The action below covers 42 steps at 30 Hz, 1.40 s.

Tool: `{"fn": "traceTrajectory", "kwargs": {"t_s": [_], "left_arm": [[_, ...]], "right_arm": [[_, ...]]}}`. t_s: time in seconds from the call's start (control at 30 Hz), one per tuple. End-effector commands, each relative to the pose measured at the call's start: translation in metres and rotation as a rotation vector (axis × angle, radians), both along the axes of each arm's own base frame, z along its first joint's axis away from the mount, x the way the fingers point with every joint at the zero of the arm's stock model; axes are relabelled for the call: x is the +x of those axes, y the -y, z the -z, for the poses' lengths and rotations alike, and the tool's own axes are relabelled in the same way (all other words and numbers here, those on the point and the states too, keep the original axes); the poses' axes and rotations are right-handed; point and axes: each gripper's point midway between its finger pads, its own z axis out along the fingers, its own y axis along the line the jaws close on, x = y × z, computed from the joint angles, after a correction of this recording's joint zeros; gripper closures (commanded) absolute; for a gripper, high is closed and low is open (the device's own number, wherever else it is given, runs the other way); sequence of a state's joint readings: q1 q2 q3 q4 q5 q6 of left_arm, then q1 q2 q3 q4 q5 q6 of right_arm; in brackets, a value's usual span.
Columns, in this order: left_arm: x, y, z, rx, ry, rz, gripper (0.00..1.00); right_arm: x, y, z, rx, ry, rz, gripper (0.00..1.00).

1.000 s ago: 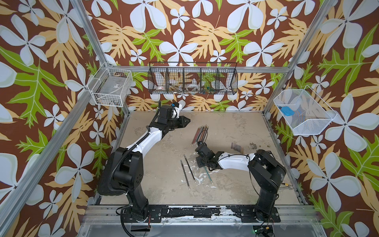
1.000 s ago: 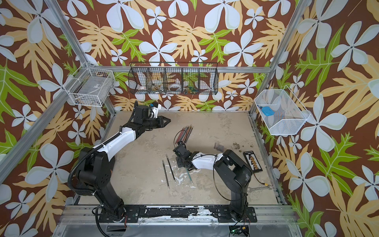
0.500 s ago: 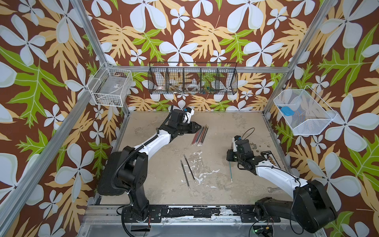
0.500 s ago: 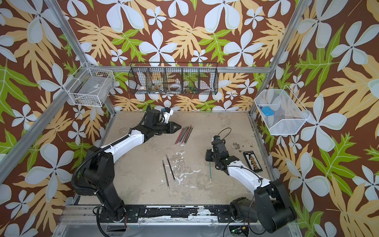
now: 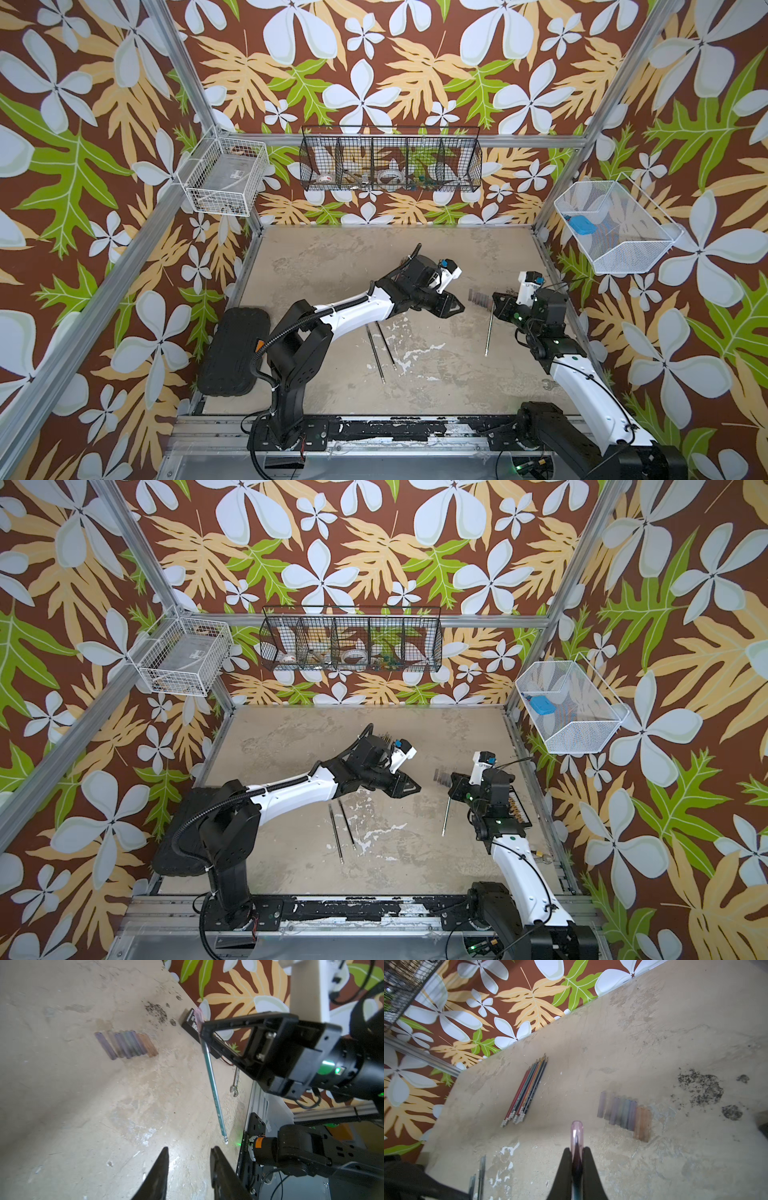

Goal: Remove the protective cover of the pencils
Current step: Pick up the pencil from the center of the board.

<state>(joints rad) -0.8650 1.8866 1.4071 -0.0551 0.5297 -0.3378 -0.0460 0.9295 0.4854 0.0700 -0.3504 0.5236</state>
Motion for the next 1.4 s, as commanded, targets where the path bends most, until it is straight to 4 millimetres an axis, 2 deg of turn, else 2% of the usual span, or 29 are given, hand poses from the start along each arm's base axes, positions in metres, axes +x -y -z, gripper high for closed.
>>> {"fn": "traceTrajectory", "kwargs": {"t_s": [0.0,0.07,0.2,0.3,0.47,0.57,0.67,0.83,1.0,1.2,1.37], "left_arm": [[-0.019,0.013,-0.008,-0.029,0.029,0.059,0.63],[-0.028,0.019,-0.006,-0.026,0.019,0.080,0.63],[-0.033,0.022,0.000,-0.024,-0.018,0.089,0.63],[-0.037,0.024,0.004,-0.008,-0.021,0.090,0.63],[-0.037,0.026,0.015,0.023,-0.039,0.087,0.62],[-0.039,0.027,0.014,0.023,-0.030,0.093,0.62],[-0.040,0.027,0.010,0.019,-0.017,0.095,0.62],[-0.041,0.028,0.010,0.017,-0.023,0.102,0.62],[-0.041,0.027,0.006,0.015,-0.010,0.102,0.62],[-0.049,0.032,0.015,0.024,-0.037,0.125,0.62],[-0.056,0.037,0.023,0.042,-0.043,0.143,0.62]], "right_arm": [[0.004,-0.008,-0.024,0.138,0.091,-0.006,1.00],[0.001,-0.010,-0.030,0.243,0.121,0.020,1.00],[-0.010,-0.008,-0.036,0.401,0.168,0.075,1.00],[-0.019,0.003,-0.033,0.460,0.166,0.166,1.00],[-0.034,0.012,-0.045,0.492,0.230,0.225,1.00],[-0.033,0.012,-0.044,0.470,0.208,0.221,1.00],[-0.028,0.010,-0.031,0.449,0.147,0.216,1.00],[-0.027,0.002,-0.024,0.506,0.141,0.184,1.00],[-0.028,0.006,-0.027,0.492,0.155,0.202,1.00],[-0.028,0.012,-0.035,0.598,0.192,0.251,1.00],[-0.029,0.014,-0.047,0.606,0.234,0.259,1.00]]}}
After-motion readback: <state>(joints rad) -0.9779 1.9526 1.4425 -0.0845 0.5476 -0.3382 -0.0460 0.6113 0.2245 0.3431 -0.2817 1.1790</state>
